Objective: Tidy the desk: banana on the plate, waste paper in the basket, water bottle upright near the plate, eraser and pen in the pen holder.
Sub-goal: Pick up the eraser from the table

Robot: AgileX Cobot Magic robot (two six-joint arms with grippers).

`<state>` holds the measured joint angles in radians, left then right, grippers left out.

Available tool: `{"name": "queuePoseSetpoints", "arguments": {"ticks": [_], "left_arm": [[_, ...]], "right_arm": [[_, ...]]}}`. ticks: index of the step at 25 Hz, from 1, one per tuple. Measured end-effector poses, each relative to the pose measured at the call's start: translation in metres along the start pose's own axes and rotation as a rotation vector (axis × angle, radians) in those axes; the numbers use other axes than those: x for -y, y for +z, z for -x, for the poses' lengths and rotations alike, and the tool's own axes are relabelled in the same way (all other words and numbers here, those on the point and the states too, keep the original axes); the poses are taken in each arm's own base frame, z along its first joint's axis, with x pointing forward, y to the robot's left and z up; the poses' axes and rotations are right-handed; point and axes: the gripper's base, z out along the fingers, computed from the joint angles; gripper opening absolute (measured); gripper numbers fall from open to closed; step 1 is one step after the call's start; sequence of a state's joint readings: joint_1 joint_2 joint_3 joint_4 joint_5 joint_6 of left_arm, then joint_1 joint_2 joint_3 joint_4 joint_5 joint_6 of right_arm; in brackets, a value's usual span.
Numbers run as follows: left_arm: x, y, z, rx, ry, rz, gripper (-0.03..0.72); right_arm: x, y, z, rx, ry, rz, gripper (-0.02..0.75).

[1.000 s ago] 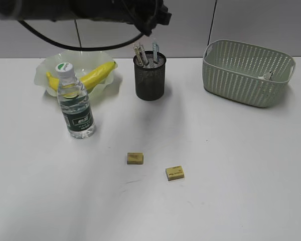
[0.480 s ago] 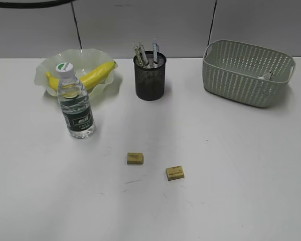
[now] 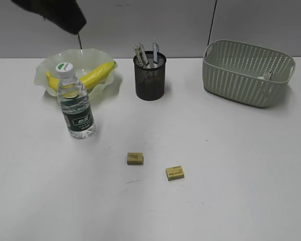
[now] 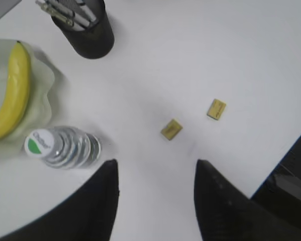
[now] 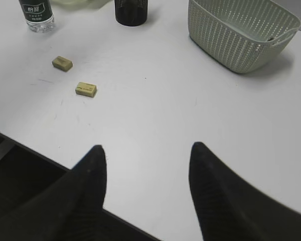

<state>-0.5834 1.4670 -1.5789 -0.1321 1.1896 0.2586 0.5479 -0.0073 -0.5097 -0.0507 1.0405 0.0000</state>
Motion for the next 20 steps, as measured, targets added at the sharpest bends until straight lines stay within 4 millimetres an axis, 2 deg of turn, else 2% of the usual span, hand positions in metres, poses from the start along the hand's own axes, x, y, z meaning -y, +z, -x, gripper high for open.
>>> {"name": "queuePoseSetpoints", "arguments": {"ticks": [5, 8, 15, 17, 20], "left_arm": [[0.011, -0.014, -0.044, -0.039, -0.015, -0.008, 0.366], [0.019, -0.018, -0.081, -0.046, -0.028, -0.008, 0.366], [0.038, -0.028, -0.162, 0.027, -0.035, 0.008, 0.366], [0.044, -0.038, -0.187, 0.078, -0.030, 0.017, 0.366], [0.051, -0.041, -0.217, 0.132, -0.026, 0.026, 0.363]], "right_arm": [[0.000, 0.000, 0.000, 0.000, 0.000, 0.000, 0.425], [0.000, 0.000, 0.000, 0.000, 0.000, 0.000, 0.425], [0.001, 0.000, 0.000, 0.000, -0.004, -0.007, 0.425], [0.001, 0.000, 0.000, 0.000, -0.005, -0.009, 0.425], [0.001, 0.000, 0.000, 0.000, -0.006, -0.010, 0.425]]}}
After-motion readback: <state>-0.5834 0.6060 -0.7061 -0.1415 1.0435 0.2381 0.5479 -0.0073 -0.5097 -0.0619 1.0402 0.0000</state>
